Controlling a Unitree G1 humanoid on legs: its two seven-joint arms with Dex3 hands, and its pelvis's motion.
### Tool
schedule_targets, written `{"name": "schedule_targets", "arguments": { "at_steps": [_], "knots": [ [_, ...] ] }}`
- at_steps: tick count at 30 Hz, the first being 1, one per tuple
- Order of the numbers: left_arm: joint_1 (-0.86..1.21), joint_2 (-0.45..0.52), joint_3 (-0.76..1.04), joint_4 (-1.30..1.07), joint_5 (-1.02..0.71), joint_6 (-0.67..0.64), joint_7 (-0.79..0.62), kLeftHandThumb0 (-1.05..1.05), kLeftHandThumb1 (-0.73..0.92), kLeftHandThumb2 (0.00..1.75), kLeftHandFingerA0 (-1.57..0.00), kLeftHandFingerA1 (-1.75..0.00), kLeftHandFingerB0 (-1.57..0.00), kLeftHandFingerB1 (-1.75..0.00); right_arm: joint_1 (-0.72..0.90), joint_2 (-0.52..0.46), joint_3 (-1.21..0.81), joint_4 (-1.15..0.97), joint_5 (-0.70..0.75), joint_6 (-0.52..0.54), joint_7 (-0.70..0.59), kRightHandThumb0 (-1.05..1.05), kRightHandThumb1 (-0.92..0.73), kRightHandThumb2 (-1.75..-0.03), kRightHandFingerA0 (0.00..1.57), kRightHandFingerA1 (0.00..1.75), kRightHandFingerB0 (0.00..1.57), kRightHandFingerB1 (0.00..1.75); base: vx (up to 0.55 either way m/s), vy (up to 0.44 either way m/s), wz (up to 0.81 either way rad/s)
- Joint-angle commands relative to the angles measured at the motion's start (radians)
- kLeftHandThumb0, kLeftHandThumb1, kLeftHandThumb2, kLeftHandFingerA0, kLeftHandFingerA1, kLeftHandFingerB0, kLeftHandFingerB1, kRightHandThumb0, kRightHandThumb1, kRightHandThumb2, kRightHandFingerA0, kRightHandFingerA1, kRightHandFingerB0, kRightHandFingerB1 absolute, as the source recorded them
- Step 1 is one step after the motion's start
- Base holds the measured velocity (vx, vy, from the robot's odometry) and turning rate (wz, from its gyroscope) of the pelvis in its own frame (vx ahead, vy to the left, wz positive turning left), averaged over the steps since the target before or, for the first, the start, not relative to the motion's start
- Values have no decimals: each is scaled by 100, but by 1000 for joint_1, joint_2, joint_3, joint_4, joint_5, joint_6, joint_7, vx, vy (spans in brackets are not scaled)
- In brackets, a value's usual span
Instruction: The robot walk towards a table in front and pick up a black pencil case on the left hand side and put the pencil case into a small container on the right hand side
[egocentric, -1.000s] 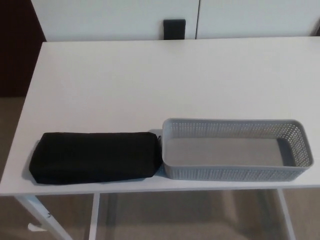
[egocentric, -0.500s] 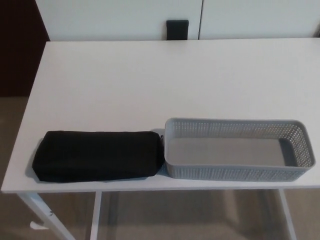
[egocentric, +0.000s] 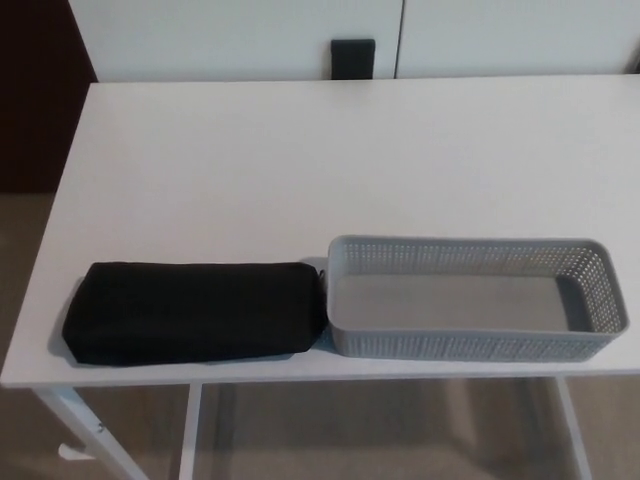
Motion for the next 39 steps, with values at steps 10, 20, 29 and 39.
{"name": "schedule_targets", "arguments": {
  "at_steps": [10, 20, 29, 39],
  "knots": [
    [-632, 448, -761, 33, 308, 511, -580, -53, 38, 52, 0, 0, 0, 0, 22, 6, -45, -101, 70, 86, 32, -32, -70, -62, 51, 47, 31, 37, 0, 0, 0],
    [-762, 479, -1003, 102, 458, 560, -698, -60, 38, 52, 0, 0, 0, 0, 27, 9, -53, -134, 66, 121, 29, -33, -70, -62, 51, 46, 31, 36, 0, 0, 0],
    [-767, 491, -1093, 202, 539, 555, -659, -68, 37, 73, 0, 0, 0, 0, 33, 11, -64, -138, 61, 125, 35, -33, -69, -61, 55, 48, 32, 37, 0, 0, 0],
    [-772, 489, -1104, 251, 608, 517, -654, -70, 37, 75, 0, 0, 0, 0, 37, 14, -63, -162, 54, 147, 34, -33, -69, -62, 54, 47, 32, 37, 0, 0, 0]
  ]
}}
